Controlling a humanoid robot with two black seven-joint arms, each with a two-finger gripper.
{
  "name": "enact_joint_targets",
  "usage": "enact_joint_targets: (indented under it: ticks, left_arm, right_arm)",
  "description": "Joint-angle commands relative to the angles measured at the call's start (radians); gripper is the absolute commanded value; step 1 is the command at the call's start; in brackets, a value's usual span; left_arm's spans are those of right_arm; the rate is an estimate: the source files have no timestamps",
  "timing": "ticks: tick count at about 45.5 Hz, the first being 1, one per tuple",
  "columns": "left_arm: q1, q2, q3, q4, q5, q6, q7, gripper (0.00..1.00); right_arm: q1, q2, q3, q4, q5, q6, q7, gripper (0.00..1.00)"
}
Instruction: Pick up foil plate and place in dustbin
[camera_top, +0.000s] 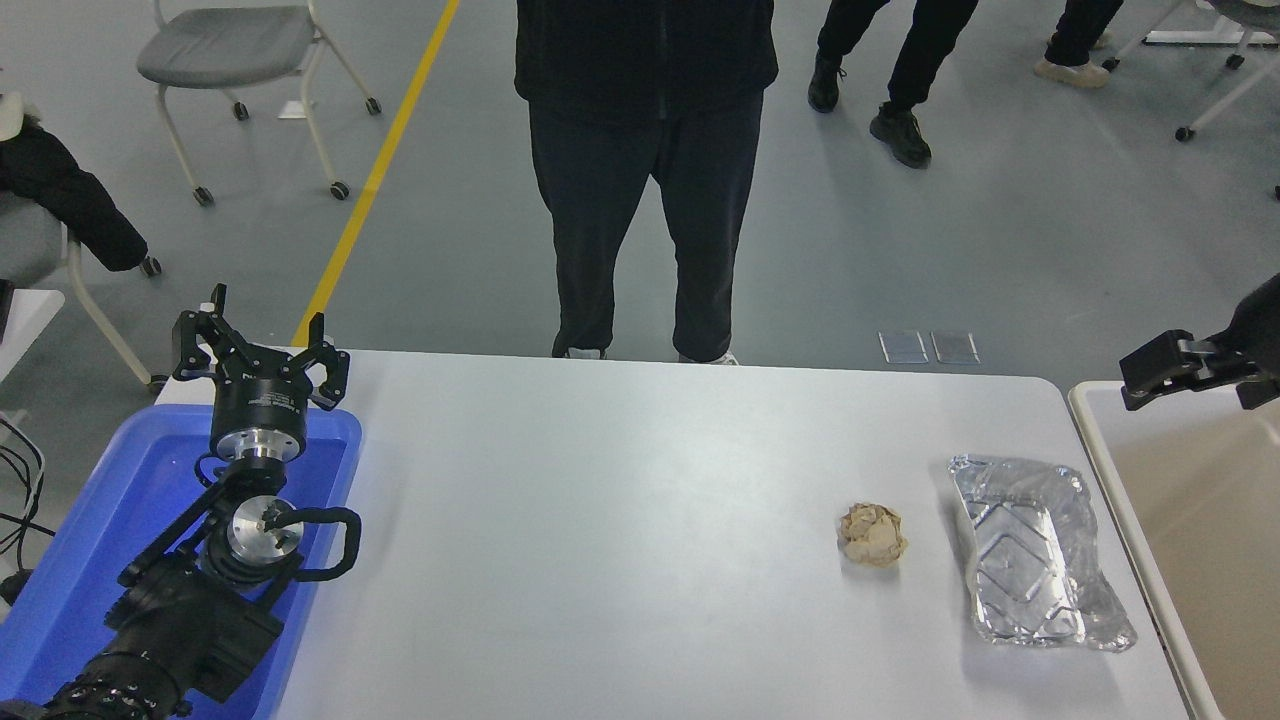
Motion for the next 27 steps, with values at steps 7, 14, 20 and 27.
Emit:
enact_joint_targets:
  ticks: [7, 14, 20, 27]
  left_arm:
    - [0.0, 0.0, 0.0, -0.003, 0.0, 0.0, 0.0, 0.99]
    - [0.0, 0.0, 0.0, 0.0, 0.0, 0.0, -0.001, 0.99]
    - [0.0, 0.0, 0.0, 0.0, 0.0, 0.0, 0.0, 0.99]
    - [0.0, 0.0, 0.0, 0.0, 0.0, 0.0, 0.0, 0.99]
  right_arm:
    - [-0.303, 0.033, 0.089, -0.086, -0.124, -0.184, 0.028, 1.0]
    - [-0.391, 0.074, 0.092, -0.112, -0.122, -0.31, 0.039, 1.0]
    - [-0.466, 0.102, 0.144, -0.147, -0.121, -0.382, 0.039, 1.0]
    - [-0.518, 0.136, 0.173, -0.193, -0.121, -0.394, 0.039, 1.0]
